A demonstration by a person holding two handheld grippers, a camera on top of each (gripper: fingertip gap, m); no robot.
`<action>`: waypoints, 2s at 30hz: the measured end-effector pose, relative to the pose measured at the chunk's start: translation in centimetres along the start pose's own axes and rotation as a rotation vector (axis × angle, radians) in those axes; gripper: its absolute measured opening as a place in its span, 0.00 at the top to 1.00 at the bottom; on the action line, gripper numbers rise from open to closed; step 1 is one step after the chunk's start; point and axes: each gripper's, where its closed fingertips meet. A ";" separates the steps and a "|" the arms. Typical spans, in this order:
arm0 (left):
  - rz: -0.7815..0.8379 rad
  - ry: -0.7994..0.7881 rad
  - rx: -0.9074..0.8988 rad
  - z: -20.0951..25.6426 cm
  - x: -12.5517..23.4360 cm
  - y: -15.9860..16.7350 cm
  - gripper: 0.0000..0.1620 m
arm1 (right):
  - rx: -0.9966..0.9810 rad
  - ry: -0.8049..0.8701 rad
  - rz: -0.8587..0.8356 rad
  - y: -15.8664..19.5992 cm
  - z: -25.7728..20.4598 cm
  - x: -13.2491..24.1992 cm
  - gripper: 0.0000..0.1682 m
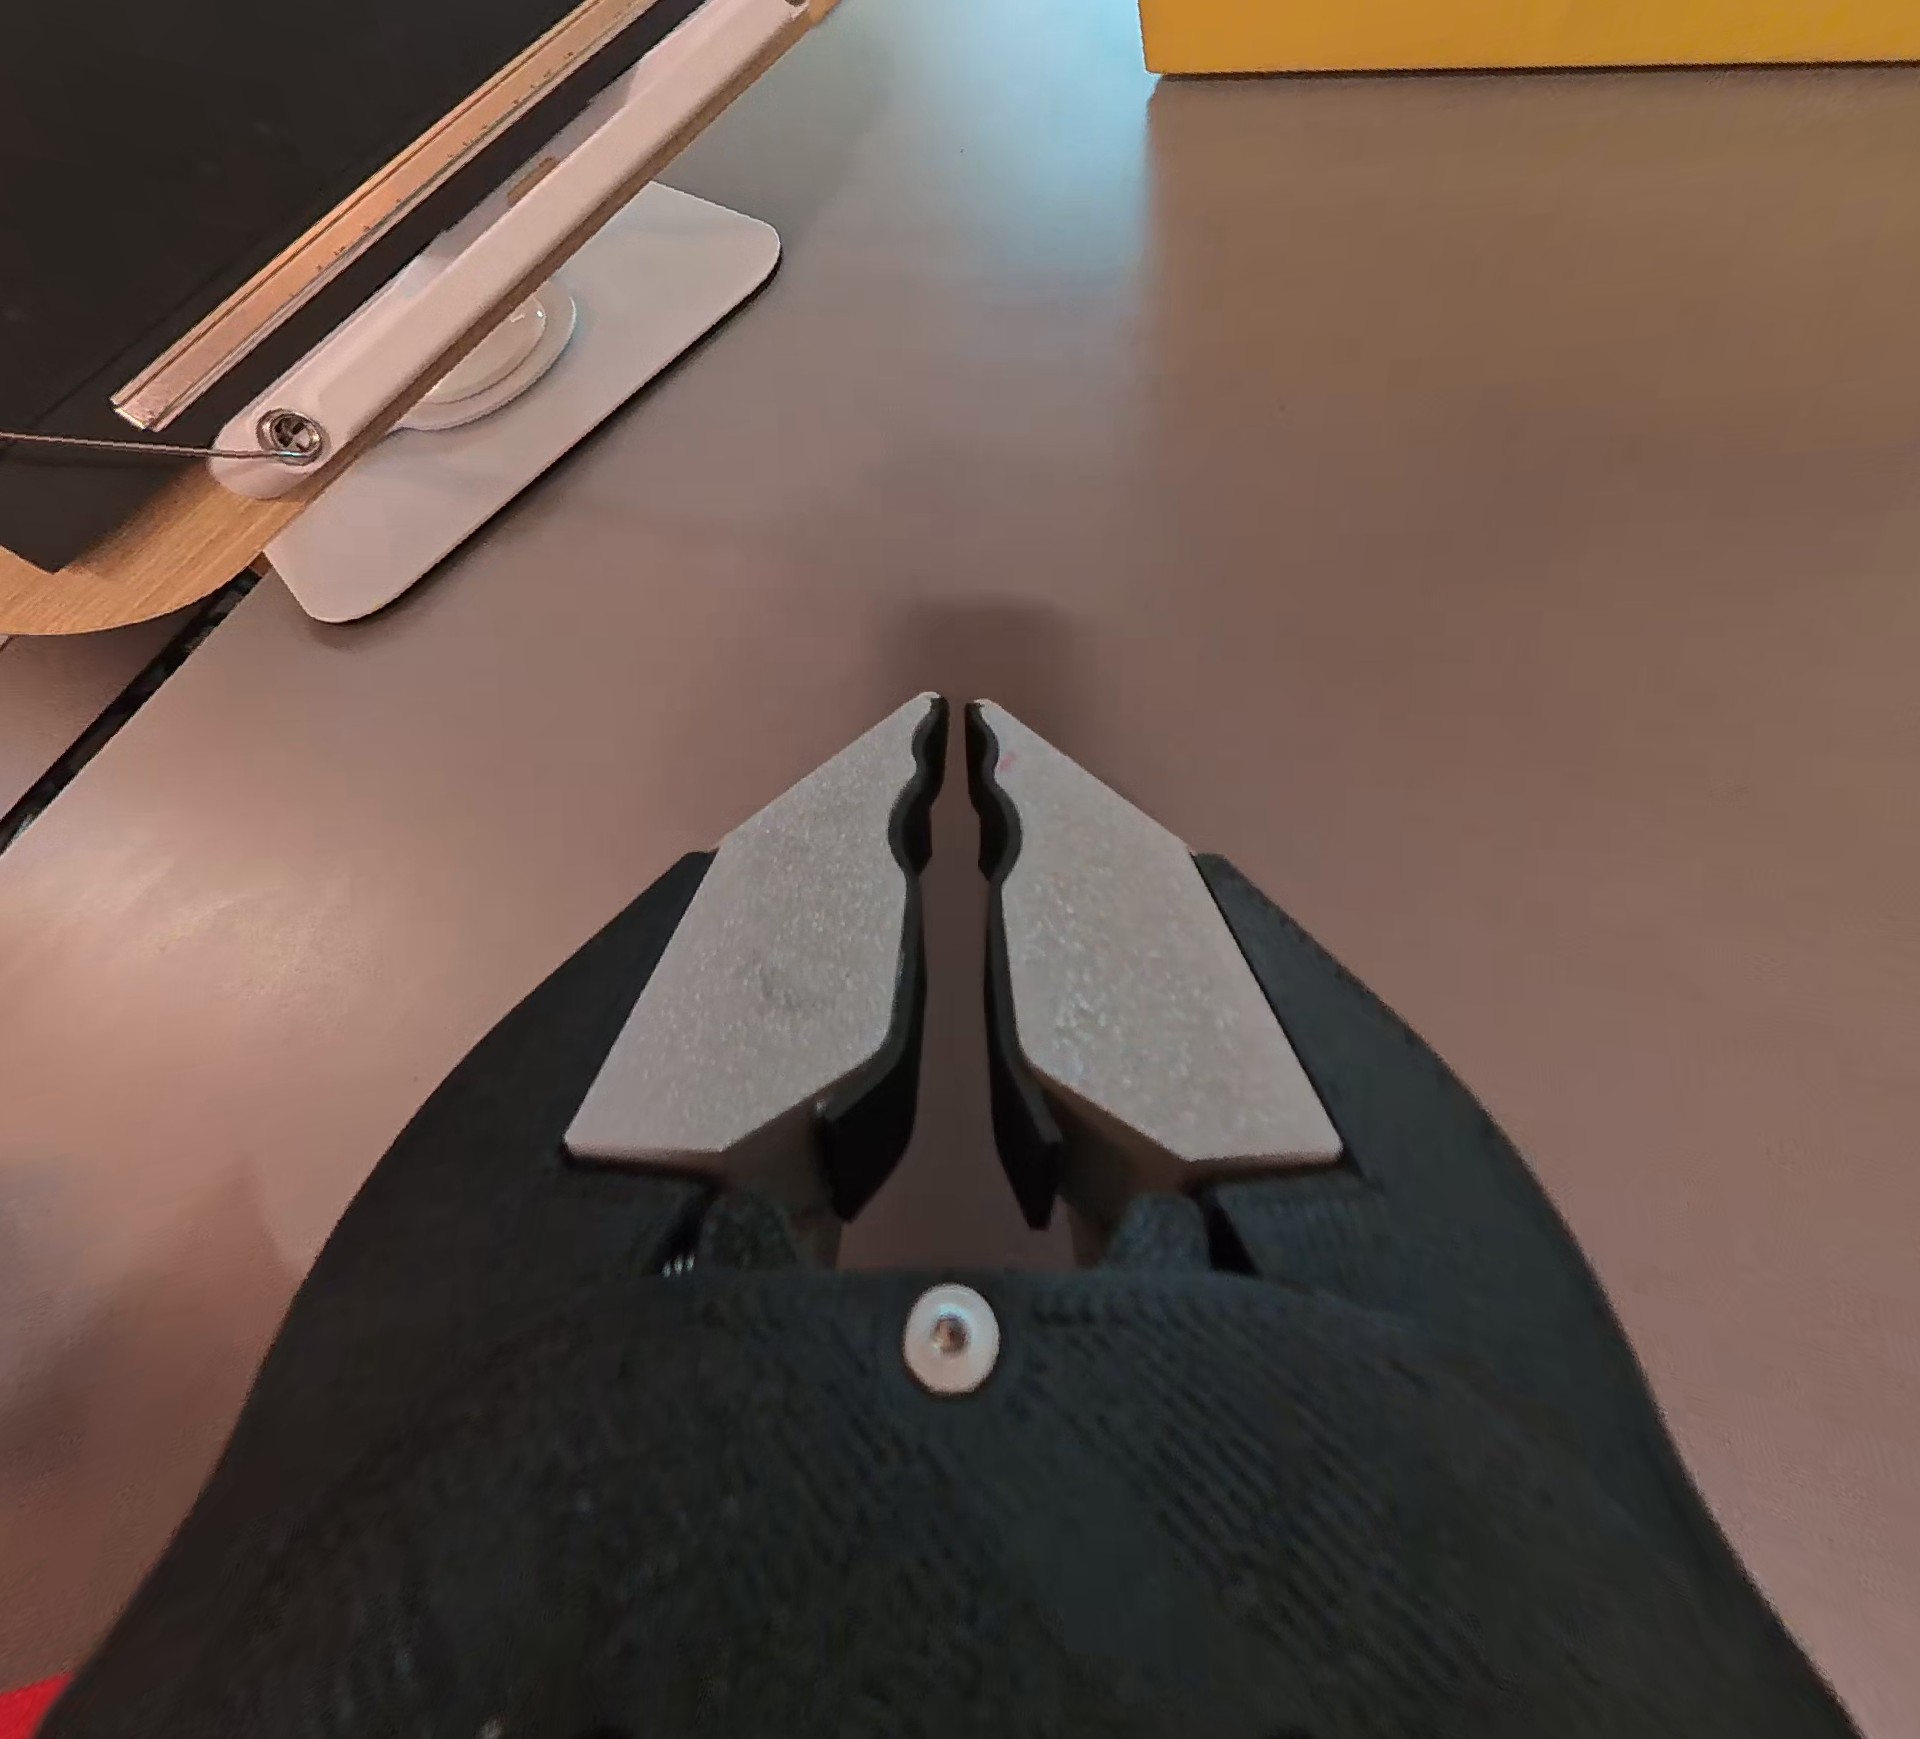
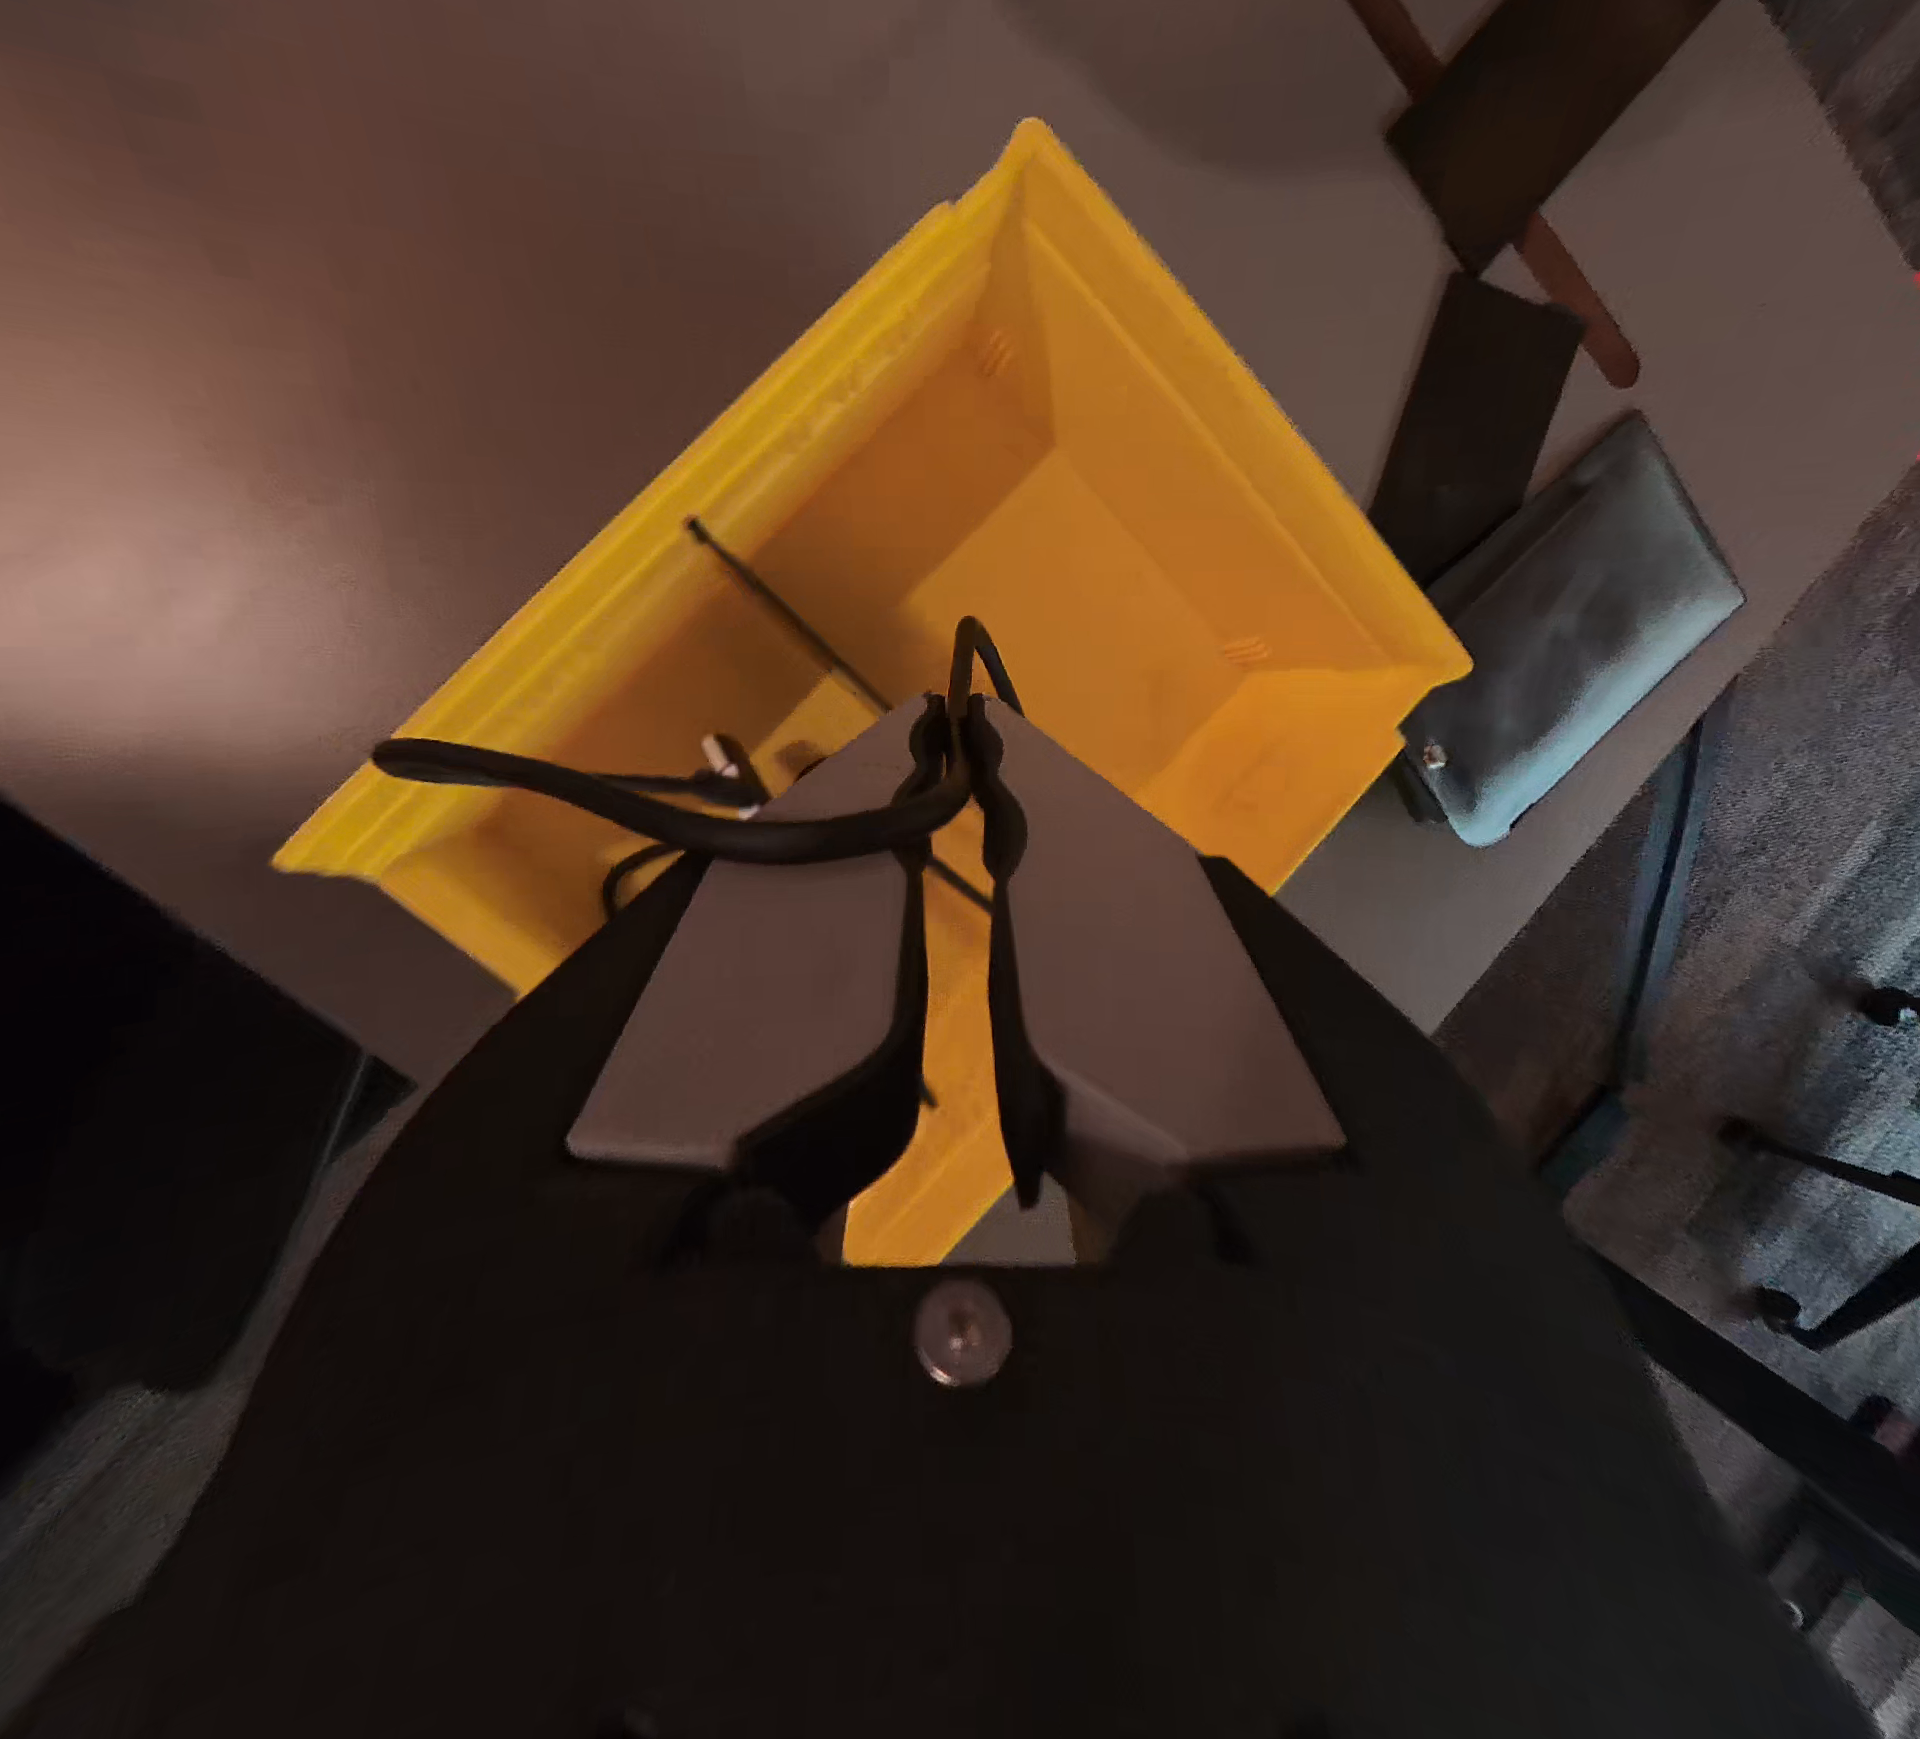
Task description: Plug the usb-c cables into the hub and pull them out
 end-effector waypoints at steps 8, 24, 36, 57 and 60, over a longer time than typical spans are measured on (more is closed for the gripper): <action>-0.002 -0.003 -0.012 0.2 -0.1 0.0 1.00 | -0.030 -0.225 -0.182 7.3 -8.6 -4.0 1.00; -0.028 -0.013 -0.016 -0.1 -0.4 0.6 1.00 | -0.067 -0.276 -0.366 8.2 -8.8 -12.9 1.00; -0.022 -0.018 -0.004 -0.2 -0.2 0.4 1.00 | -0.033 -0.122 -0.417 10.3 -5.1 -3.7 0.81; 0.125 -0.264 0.155 3.3 20.8 -2.9 0.82 | 0.121 -0.136 0.573 -3.6 -20.7 7.9 0.75; 0.047 -0.490 0.211 -1.2 27.6 0.6 0.79 | 0.203 -0.280 0.623 -6.0 -25.4 5.9 0.75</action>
Point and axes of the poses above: each gripper's, where its closed fingertips meet, x back along the fingers, y out of its underside, z = x × y across the jaws, and after that the axes turned 10 degrees about x, right-handed
